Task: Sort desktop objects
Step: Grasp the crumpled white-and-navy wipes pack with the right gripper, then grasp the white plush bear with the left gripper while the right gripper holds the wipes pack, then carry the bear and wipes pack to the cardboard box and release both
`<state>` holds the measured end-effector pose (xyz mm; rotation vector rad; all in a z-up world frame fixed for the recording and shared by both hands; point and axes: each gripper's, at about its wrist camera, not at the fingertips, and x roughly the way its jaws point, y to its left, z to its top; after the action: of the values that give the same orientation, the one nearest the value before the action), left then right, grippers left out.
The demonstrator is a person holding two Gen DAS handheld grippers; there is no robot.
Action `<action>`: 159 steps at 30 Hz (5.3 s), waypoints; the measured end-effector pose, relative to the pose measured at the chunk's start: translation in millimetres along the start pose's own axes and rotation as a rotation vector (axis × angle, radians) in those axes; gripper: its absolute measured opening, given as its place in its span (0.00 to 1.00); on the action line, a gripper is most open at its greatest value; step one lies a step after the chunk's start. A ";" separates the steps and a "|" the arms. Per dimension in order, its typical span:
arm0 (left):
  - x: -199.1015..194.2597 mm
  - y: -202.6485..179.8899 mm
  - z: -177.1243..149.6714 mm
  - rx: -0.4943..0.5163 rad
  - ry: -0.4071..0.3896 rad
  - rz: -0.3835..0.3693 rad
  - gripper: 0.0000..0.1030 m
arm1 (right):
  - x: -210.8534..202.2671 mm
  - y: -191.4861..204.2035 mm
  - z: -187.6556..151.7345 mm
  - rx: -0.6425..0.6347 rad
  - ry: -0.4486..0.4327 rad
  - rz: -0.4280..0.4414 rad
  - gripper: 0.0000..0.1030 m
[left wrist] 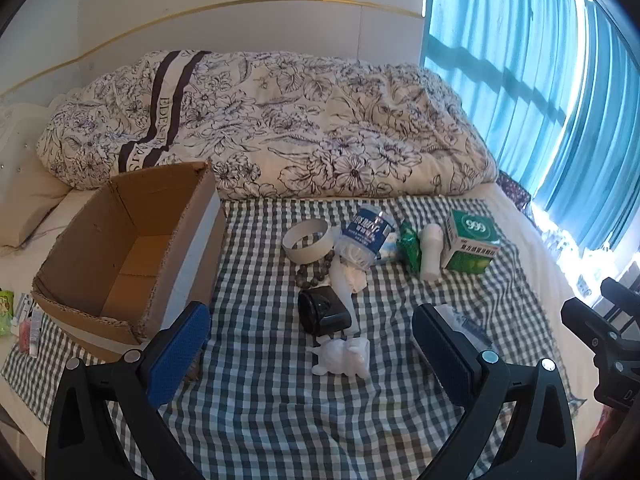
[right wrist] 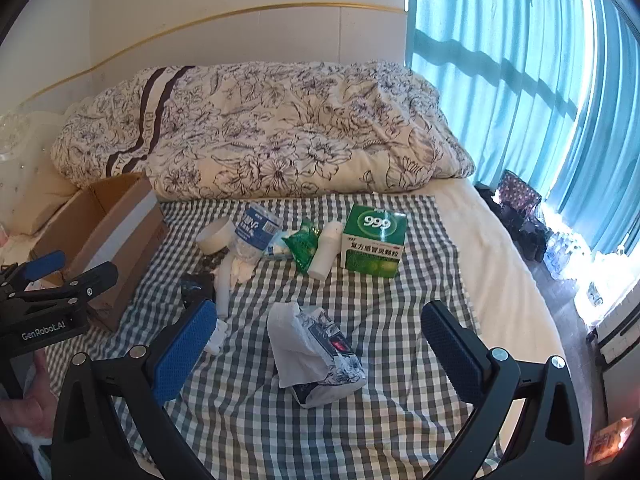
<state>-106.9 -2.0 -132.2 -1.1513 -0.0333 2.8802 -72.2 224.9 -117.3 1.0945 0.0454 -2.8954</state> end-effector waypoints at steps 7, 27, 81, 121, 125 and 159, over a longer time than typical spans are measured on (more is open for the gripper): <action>35.5 -3.5 -14.0 0.010 0.073 -0.009 1.00 | 32.4 -1.6 -13.1 0.002 0.067 0.007 1.00; 110.6 -10.6 -43.9 0.029 0.229 -0.049 1.00 | 93.4 -5.7 -41.3 -0.008 0.200 0.017 1.00; 168.2 -21.3 -68.0 -0.017 0.273 -0.145 0.80 | 163.0 -9.0 -73.0 -0.005 0.329 0.023 0.37; -26.8 27.5 -23.3 -0.013 -0.035 -0.088 0.80 | -8.2 48.6 -19.0 -0.033 0.026 0.077 0.22; -48.5 40.0 -16.3 -0.019 -0.076 -0.077 0.80 | -26.6 63.9 -9.6 -0.048 -0.015 0.087 0.22; -113.4 206.4 31.8 -0.088 -0.241 0.167 0.80 | -44.4 216.8 74.4 -0.141 -0.175 0.271 0.22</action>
<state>-52.6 -213.4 -38.2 -0.8491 -0.0745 3.1802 -76.5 6.6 -34.6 0.7564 0.0860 -2.6844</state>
